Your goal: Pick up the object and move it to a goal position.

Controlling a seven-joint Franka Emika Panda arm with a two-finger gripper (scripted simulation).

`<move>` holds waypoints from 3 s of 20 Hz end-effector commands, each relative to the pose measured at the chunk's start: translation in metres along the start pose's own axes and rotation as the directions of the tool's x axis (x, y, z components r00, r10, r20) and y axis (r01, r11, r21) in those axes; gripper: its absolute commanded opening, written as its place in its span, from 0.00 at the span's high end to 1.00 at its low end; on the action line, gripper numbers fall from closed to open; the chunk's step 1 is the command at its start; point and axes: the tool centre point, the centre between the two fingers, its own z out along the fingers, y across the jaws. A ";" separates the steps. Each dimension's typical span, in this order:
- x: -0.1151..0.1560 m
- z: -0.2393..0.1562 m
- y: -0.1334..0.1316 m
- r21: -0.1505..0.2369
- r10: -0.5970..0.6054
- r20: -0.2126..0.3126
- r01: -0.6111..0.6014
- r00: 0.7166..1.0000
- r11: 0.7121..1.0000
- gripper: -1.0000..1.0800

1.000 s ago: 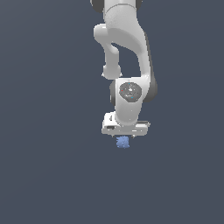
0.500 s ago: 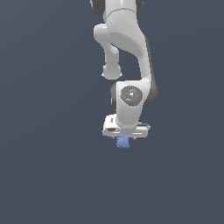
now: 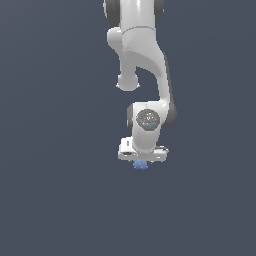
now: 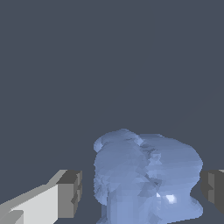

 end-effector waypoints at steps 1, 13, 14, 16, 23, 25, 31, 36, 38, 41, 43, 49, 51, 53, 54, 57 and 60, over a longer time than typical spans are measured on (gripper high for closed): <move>0.001 0.006 0.000 0.000 0.000 -0.002 0.000 1.000 1.000 0.04; 0.002 0.006 0.000 0.000 0.001 -0.002 -0.001 1.000 1.000 1.00; 0.002 0.006 0.000 0.000 0.001 -0.002 -0.001 1.000 1.000 1.00; 0.002 0.006 0.000 0.000 0.001 -0.002 -0.001 1.000 1.000 1.00; 0.005 -0.016 -0.008 0.000 0.001 -0.002 -0.001 1.000 1.000 1.00; 0.007 -0.028 -0.013 0.000 0.001 -0.002 -0.001 1.000 1.000 1.00; 0.015 -0.077 -0.032 0.000 0.001 -0.002 -0.001 1.000 1.000 1.00; 0.024 -0.126 -0.050 0.000 0.001 -0.002 -0.001 1.000 1.000 1.00; 0.028 -0.146 -0.058 0.000 0.001 -0.002 -0.001 1.000 1.000 1.00; 0.033 -0.176 -0.069 0.000 0.001 -0.002 -0.001 1.000 1.000 1.00; 0.037 -0.195 -0.077 0.000 0.001 -0.002 -0.001 1.000 1.000 1.00; 0.046 -0.241 -0.094 0.000 0.001 -0.002 -0.001 1.000 1.000 1.00; 0.049 -0.253 -0.099 0.000 0.001 -0.002 -0.001 1.000 1.000 1.00; 0.052 -0.264 -0.104 0.000 0.001 -0.002 -0.001 1.000 1.000 1.00; 0.053 -0.269 -0.106 0.000 0.001 -0.002 -0.001 1.000 1.000 1.00; 0.056 -0.283 -0.111 0.000 0.001 -0.002 -0.001 1.000 1.000 1.00; 0.059 -0.294 -0.116 0.000 0.001 -0.002 -0.001 1.000 1.000 1.00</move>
